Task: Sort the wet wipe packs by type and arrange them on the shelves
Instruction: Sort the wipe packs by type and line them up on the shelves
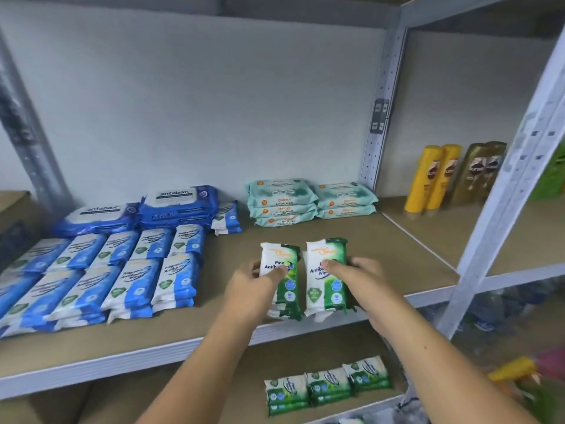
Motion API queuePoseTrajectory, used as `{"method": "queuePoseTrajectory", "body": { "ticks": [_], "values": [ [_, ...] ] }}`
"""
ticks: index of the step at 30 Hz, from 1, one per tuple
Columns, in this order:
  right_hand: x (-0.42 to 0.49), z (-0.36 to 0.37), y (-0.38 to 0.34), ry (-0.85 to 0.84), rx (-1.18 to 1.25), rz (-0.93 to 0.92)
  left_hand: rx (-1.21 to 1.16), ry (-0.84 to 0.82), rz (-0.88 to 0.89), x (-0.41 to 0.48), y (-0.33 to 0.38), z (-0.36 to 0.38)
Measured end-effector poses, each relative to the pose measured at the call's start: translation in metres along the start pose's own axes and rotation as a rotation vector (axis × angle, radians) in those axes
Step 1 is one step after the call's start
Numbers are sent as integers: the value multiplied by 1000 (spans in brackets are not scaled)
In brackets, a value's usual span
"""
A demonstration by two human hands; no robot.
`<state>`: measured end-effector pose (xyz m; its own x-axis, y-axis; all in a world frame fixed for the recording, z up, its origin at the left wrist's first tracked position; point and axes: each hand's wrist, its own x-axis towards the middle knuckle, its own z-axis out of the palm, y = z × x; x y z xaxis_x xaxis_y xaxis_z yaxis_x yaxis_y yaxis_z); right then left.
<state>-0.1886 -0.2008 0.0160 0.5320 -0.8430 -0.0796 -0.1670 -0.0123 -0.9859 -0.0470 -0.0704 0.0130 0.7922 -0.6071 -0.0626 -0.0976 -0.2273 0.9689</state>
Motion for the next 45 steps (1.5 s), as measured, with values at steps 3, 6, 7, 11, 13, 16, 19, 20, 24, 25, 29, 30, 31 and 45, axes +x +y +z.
{"method": "queuePoseTrajectory", "body": {
  "ticks": [3,6,7,11,13,16,19,20,24,25,29,30,31,45],
  "values": [
    [26,9,7,-14,-166,44,150,20,-21,20,-5,8],
    [42,11,9,-39,-369,95,287,5,-50,37,-15,10],
    [47,10,10,-38,-410,112,346,-1,-64,40,-17,10],
    [55,2,11,-43,-441,105,663,21,-50,43,-18,9],
    [52,1,10,-42,-409,85,637,-32,-68,48,-20,4],
    [42,0,10,-8,-449,11,529,-65,-1,48,-21,-9],
    [27,-3,10,41,-603,-165,502,-86,196,41,-22,-27],
    [20,-6,9,19,-626,-267,490,-126,277,38,-22,-35],
    [-10,-17,13,-183,-869,-453,555,-323,513,26,-33,-58],
    [-15,-18,15,-195,-913,-458,572,-329,551,25,-39,-57],
    [-15,-17,28,-140,-860,-480,594,-220,649,25,-53,-46],
    [-12,-17,31,-129,-850,-489,584,-194,644,25,-54,-43],
    [-9,-16,32,-122,-848,-495,573,-165,640,25,-55,-40],
    [101,32,43,-69,-739,-585,807,42,727,94,-46,-8]
  ]
}}
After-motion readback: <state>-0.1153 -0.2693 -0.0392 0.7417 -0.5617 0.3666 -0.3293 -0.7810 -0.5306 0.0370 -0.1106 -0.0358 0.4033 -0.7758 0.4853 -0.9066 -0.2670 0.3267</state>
